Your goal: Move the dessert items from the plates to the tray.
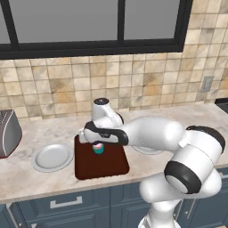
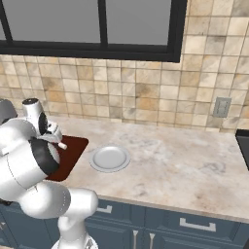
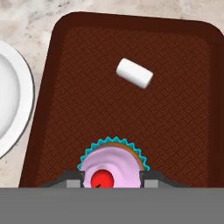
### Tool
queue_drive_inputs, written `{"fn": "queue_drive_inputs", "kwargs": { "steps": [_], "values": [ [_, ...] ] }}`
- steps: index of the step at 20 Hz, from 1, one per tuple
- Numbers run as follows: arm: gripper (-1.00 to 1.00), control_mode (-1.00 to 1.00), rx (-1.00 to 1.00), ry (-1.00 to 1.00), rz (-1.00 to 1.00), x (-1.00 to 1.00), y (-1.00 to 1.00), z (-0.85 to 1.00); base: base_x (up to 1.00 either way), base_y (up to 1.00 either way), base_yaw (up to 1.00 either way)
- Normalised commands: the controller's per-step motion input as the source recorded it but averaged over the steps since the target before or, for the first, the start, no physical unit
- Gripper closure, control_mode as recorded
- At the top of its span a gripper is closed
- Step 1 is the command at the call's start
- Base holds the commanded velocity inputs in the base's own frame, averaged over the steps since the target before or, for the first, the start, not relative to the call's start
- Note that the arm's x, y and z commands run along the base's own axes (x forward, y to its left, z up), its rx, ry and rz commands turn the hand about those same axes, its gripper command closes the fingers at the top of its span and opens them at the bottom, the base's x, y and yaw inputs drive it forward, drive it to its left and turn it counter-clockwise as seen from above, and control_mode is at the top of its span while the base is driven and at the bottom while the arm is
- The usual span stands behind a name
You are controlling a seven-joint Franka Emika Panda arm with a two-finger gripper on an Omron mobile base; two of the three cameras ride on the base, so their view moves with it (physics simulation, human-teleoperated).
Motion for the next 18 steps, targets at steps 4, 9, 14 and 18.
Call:
{"fn": "queue_drive_inputs", "kwargs": {
  "steps": [4, 9, 14, 18],
  "values": [
    [1.00, -1.00, 0.00, 0.00, 0.00, 0.00, 0.00, -0.27, 0.00, 0.00, 0.00],
    [1.00, -1.00, 0.00, 0.00, 0.00, 0.00, 0.00, -0.30, 0.00, 0.00, 0.00],
    [1.00, -1.00, 0.00, 0.00, 0.00, 0.00, -0.02, -0.30, 0.00, 0.00, 0.00],
    [1.00, -1.00, 0.00, 0.00, 0.00, 0.00, -0.03, -0.08, 0.00, 0.00, 0.00]
  ]
}}
